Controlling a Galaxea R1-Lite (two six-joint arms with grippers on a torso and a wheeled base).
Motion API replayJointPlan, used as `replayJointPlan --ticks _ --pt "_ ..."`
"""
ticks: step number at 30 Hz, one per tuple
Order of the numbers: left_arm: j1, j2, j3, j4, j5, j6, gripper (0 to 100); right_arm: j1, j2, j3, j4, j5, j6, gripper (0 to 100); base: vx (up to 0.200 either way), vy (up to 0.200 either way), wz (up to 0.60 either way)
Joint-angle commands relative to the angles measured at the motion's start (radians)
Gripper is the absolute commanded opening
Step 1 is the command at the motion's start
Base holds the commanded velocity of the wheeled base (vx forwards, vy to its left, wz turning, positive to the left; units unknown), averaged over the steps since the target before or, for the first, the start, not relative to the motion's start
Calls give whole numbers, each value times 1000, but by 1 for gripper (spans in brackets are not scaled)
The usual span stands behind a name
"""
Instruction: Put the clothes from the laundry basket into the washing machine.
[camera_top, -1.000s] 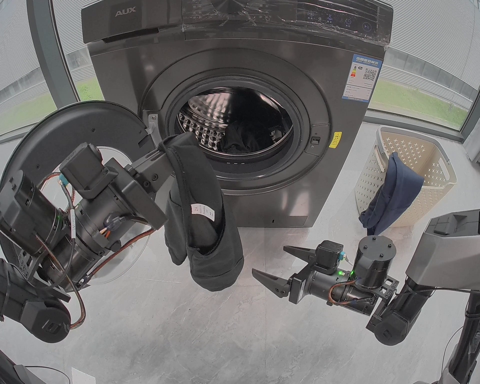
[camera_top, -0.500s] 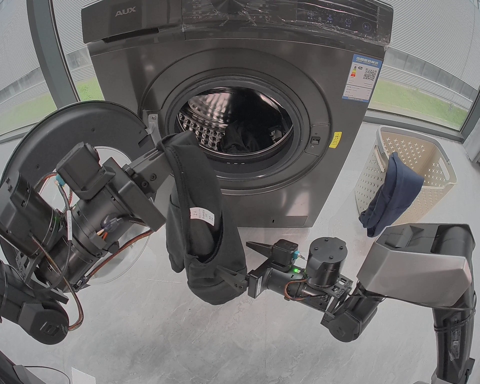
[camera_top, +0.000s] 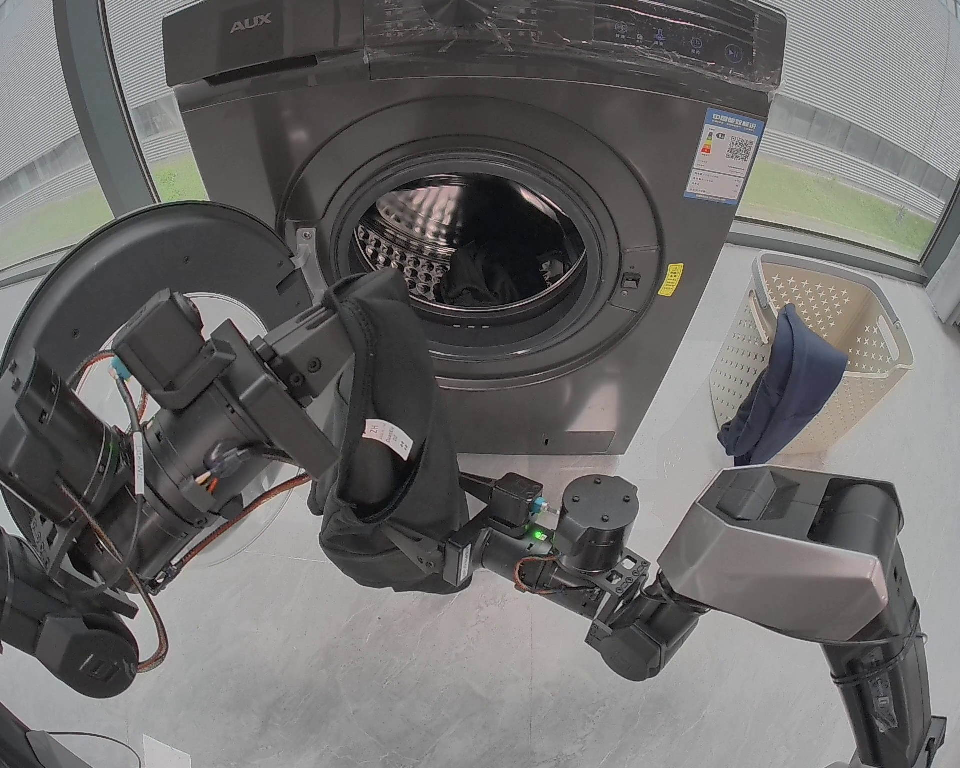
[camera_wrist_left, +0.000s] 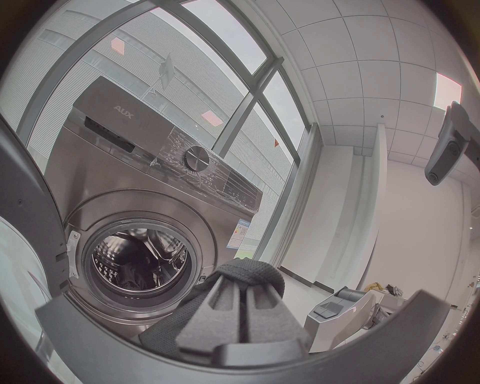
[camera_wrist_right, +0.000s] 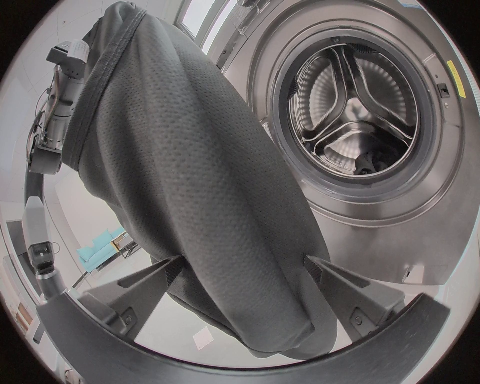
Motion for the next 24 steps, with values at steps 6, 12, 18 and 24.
replayJointPlan --ticks 6,12,18,24 --pt "-1 -28 0 -1 -14 -33 0 -12 126 -191 20 -67 11 100 0 0 0" --pt "4 -29 -3 -1 -14 -52 0 -16 129 -239 19 -102 25 0 0 0 0" --pt "71 -17 4 4 -11 -52 0 -55 26 -145 2 -119 34 0 0 0 0" --pt "162 40 53 30 -19 -44 0 -156 -169 5 3 -124 37 0 0 0 0"
